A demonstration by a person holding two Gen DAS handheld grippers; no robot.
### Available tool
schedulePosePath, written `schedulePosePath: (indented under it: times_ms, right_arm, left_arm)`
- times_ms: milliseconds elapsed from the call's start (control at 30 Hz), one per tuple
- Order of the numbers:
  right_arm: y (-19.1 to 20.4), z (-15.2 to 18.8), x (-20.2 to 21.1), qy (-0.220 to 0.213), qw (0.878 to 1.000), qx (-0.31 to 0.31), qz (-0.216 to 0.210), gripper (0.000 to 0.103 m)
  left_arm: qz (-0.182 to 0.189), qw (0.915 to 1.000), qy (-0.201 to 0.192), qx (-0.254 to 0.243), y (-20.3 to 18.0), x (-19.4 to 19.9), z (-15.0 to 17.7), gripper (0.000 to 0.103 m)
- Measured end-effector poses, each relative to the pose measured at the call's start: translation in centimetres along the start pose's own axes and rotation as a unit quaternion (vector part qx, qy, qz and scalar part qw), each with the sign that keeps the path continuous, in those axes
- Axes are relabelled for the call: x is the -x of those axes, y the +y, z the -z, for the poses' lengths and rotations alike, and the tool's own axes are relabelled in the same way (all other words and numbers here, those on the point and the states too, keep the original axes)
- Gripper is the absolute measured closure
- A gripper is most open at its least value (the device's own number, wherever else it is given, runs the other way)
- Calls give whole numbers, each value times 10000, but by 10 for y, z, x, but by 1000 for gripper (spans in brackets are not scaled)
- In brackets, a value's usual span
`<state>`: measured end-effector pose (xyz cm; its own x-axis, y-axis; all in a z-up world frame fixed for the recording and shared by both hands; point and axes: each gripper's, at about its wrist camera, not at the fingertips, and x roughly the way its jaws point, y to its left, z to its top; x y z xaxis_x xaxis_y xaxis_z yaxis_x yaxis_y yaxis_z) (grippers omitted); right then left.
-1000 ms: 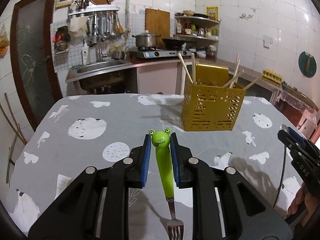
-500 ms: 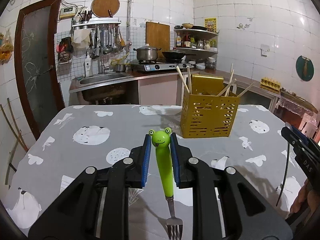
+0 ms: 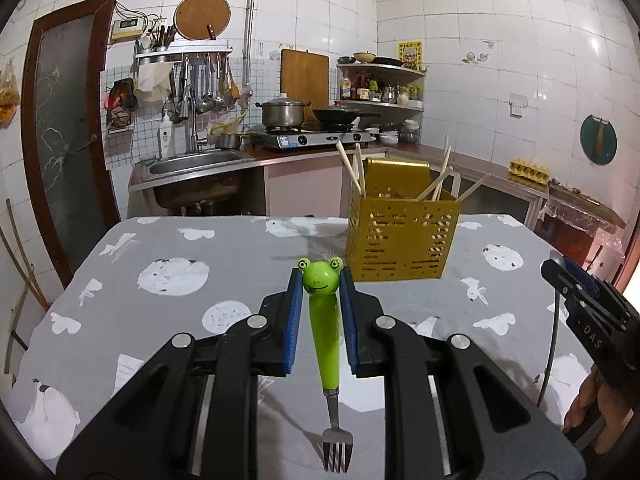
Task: Organize utensils
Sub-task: 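Lift the spoon and frog fork and carry both over the yellow holder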
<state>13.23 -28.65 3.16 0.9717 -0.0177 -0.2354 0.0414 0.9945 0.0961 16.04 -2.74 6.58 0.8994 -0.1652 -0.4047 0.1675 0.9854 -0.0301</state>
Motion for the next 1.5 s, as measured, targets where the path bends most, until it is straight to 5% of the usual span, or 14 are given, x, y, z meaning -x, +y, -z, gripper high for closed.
schedulePosePath:
  times_ms: [333,700,1167,1500]
  right_arm:
    - [0,-32,6,-138,9998,-18,-119,67]
    - [-14,-100,-21,-519,9985,-31,-150,67]
    - [-21,-171,-108,-1023,9940,-355,-121,67]
    - [-15,-173,-170,-1188,9915,-521,-128,67]
  left_arm:
    - [86,9993,-346,-84,-5,4,-35,85]
    - [317,9947,-978,-61,-31,-1,-110,85]
    - [506,9906,-1269,37,-62,-68,-197,85]
    - [387,9911,-1275,71,-52,-134,-199,85]
